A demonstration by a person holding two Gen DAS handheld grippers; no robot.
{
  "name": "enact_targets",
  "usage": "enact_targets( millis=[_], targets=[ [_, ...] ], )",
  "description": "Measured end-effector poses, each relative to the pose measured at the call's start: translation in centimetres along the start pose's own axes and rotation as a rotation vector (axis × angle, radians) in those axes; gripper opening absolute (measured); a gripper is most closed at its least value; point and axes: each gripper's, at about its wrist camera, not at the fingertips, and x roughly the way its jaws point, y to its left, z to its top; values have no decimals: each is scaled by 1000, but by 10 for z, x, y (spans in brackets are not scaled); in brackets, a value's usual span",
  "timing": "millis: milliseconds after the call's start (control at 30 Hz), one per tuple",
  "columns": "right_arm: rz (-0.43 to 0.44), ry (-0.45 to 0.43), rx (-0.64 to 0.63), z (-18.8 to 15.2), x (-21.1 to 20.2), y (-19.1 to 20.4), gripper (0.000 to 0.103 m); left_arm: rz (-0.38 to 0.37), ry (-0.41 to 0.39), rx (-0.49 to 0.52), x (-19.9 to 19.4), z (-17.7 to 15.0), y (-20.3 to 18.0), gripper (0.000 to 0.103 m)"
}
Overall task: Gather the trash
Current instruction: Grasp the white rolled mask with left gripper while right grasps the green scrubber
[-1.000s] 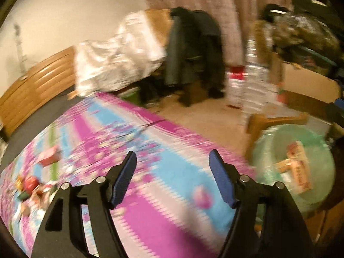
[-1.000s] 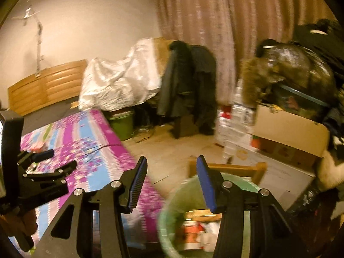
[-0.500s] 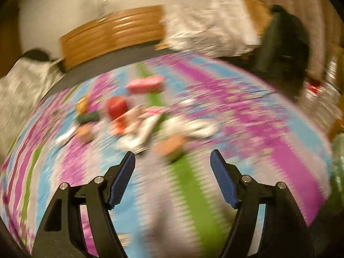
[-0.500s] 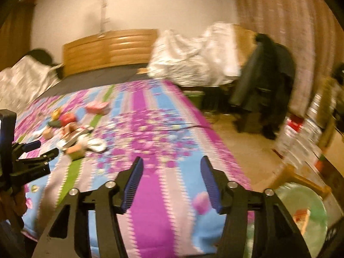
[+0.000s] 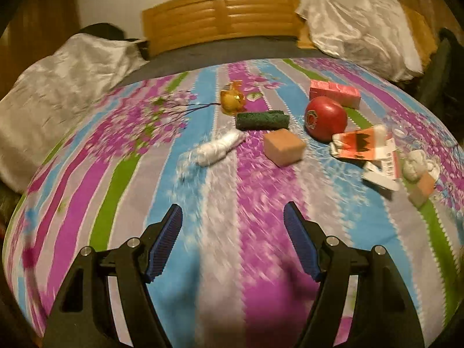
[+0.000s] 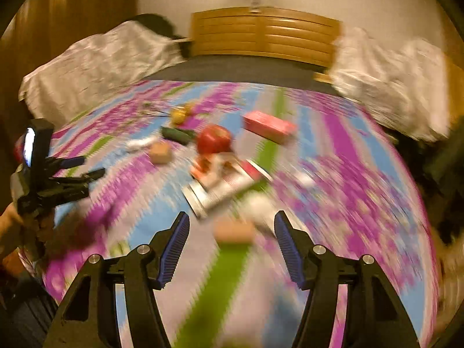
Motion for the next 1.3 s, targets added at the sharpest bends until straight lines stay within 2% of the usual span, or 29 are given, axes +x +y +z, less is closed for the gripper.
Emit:
enact_targets(
  millis=[67, 167, 300, 367, 500, 567, 633, 667, 700, 733, 767, 800, 900, 1000, 1067, 1167, 1233, 1300],
  targets=[
    [45, -1, -48, 33, 29, 8, 66, -34, 2, 50, 16, 13, 13, 69],
    [130, 34, -147, 92, 84, 22, 69, -155, 33, 105, 53, 39, 36, 67],
    [299, 195, -252, 152, 169, 43, 70, -288, 67, 169, 89, 60, 52, 66],
    [323, 253, -335, 172, 209, 58, 70, -314, 76, 220, 105, 67, 55, 66],
    [351, 361, -481, 190, 273, 85, 70, -397, 109, 296, 128, 75, 54, 65],
    [369, 408, -497, 186, 293, 90, 70, -442, 133, 348, 137, 72, 47, 64],
    [345, 444, -511, 185, 320, 96, 70, -459, 152, 393, 147, 70, 39, 63],
    [332, 470, -502, 182, 334, 98, 70, -461, 167, 397, 153, 68, 35, 57],
    [332, 484, -494, 178, 341, 99, 67, -472, 179, 386, 157, 67, 33, 52],
    [350, 500, -480, 172, 348, 102, 54, -479, 170, 365, 158, 68, 32, 45],
    [362, 496, -475, 167, 347, 105, 46, -482, 170, 352, 158, 69, 32, 23],
    [379, 485, -473, 162, 341, 108, 29, -494, 181, 325, 156, 71, 32, 23],
    [400, 507, -476, 141, 310, 111, 17, -494, 183, 351, 136, 57, 24, 23],
    [471, 481, -488, 114, 241, 102, 16, -557, 175, 394, 91, 31, 9, 23],
    [560, 485, -415, 97, 184, 79, 16, -598, 166, 407, 55, 10, -1, 23],
    [553, 485, -408, 44, 94, 46, 16, -669, 177, 389, 4, -27, -12, 23],
    [542, 491, -334, 9, 49, 24, 16, -694, 181, 362, -29, -52, -20, 24],
    [494, 476, -225, -25, 11, 6, 16, -693, 183, 302, -46, -64, -23, 24]
  ],
)
